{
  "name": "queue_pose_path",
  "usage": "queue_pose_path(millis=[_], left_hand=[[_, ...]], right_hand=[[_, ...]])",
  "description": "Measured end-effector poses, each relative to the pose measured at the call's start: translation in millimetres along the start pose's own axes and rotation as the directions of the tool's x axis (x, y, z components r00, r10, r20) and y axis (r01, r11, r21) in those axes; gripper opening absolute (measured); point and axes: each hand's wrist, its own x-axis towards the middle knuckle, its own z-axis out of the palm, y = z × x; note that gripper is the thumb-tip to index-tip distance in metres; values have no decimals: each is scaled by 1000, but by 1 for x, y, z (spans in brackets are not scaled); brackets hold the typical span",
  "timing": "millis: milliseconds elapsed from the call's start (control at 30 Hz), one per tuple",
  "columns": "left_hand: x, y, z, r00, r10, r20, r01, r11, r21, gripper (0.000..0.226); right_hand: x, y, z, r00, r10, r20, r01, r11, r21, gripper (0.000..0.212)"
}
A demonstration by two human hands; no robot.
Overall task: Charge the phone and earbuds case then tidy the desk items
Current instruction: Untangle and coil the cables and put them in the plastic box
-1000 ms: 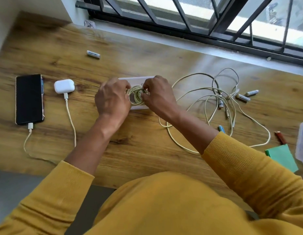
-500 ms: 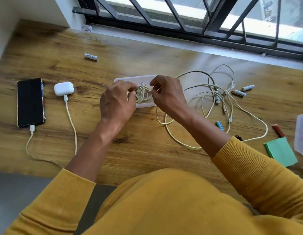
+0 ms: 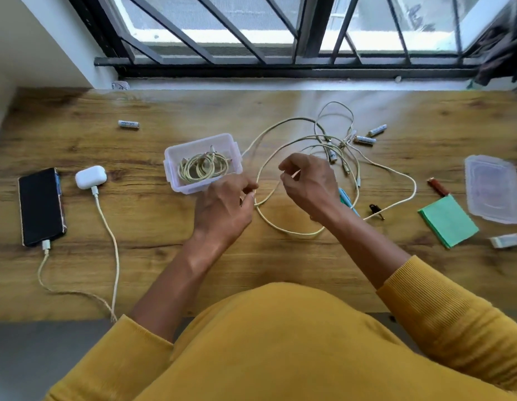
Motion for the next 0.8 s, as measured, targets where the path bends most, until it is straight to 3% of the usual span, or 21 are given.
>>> queue_pose_path(millis=[233,467,800], left_hand=[[-19,24,28,979,44,198,-44,999,-5,21],[-29,48,65,907,101,409,-113,994,4,32],[-25,68,84,929,18,369,-62,992,106,13]], right_hand=[[-34,48,-21,993,113,37,-113,994,4,17],[-61,80,-29,979,49,197,-34,996,-81,28],[-64,104,-54,981,34,193,-12,994,-113,32]])
